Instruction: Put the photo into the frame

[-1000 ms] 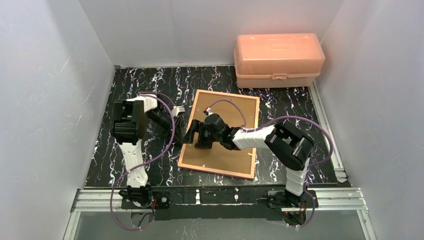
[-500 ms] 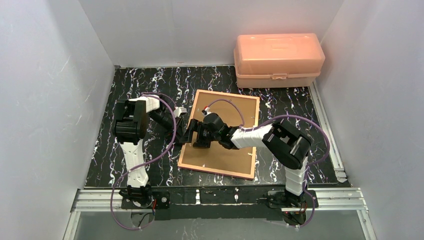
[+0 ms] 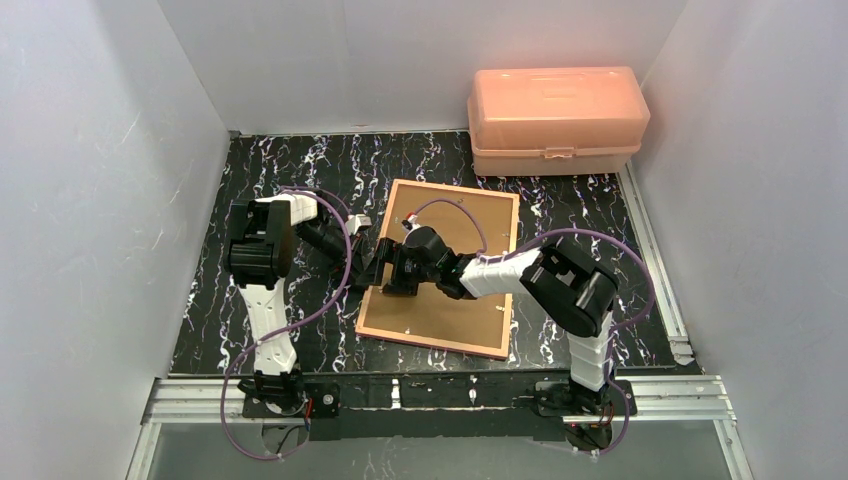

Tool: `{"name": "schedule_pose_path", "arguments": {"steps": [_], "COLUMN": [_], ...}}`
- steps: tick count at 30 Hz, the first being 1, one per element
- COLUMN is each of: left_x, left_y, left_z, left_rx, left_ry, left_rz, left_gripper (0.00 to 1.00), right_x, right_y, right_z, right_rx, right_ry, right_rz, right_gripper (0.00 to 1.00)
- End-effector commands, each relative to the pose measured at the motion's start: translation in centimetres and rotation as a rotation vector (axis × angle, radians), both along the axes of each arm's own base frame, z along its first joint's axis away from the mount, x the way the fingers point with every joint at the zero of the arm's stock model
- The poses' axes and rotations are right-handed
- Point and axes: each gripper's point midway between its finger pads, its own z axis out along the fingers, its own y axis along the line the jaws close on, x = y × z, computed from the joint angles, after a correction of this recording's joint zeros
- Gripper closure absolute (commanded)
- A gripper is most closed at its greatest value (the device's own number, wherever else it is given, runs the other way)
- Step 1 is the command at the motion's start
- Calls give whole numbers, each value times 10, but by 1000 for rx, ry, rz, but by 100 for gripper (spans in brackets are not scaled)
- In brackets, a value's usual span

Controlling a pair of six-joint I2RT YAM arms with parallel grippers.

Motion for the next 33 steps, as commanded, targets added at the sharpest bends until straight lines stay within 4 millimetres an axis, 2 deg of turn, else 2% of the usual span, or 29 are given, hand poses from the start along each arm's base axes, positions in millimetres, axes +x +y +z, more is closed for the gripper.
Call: {"name": "schedule_pose_path", "arguments": {"steps": [1,27,30,33], "left_x": [-6,-8,-8,-9], "left_y": [0,0,-1,-1], "left_z": [-13,-13,-12,-7], "left_rx": [19,12,11,6], "left_ry": [-10,-11,-11,-15], "left_rz": [-33,-34,-33,-33], "left_gripper": [93,93,94,94], "right_x": [-1,9,7,4], "right_y": [8,18,20,21], "right_z": [-7,-13,-5,18], "right_rx": [-7,-19,4,46], "right_ry": [5,0,-4,-30], "right_rz": [8,-11,3,25], "right_gripper": [5,6,6,6]}}
